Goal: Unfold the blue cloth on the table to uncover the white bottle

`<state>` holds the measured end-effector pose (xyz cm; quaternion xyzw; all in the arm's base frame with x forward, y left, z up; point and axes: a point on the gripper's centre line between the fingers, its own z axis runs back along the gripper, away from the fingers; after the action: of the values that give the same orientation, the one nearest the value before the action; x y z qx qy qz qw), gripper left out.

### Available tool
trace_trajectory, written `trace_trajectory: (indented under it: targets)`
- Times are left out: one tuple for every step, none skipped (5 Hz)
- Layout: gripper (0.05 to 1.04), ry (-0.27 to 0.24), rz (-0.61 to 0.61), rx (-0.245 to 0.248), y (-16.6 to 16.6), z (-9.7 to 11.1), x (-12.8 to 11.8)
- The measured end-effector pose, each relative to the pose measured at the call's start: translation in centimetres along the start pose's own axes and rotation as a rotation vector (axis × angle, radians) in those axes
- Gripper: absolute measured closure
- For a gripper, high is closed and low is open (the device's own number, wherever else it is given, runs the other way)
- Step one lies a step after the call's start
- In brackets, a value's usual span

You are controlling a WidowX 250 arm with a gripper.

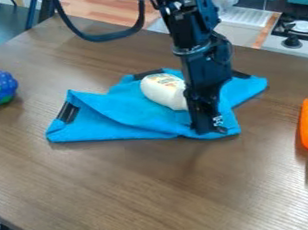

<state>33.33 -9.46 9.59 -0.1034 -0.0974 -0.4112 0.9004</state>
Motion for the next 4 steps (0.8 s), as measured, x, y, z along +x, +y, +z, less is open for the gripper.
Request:
trace_trajectory:
  targets:
    - [1.032,-0.025,-0.011,-0.018,-1.4,0.6,-0.1]
    - [1.032,-0.119,-0.026,0.009,-2.6,4.1,0.4]
    - [1.032,-0.128,-0.013,-0.022,-2.9,5.2,-0.1]
    - [1.032,-0.133,-0.03,-0.016,-3.2,5.5,0.1]
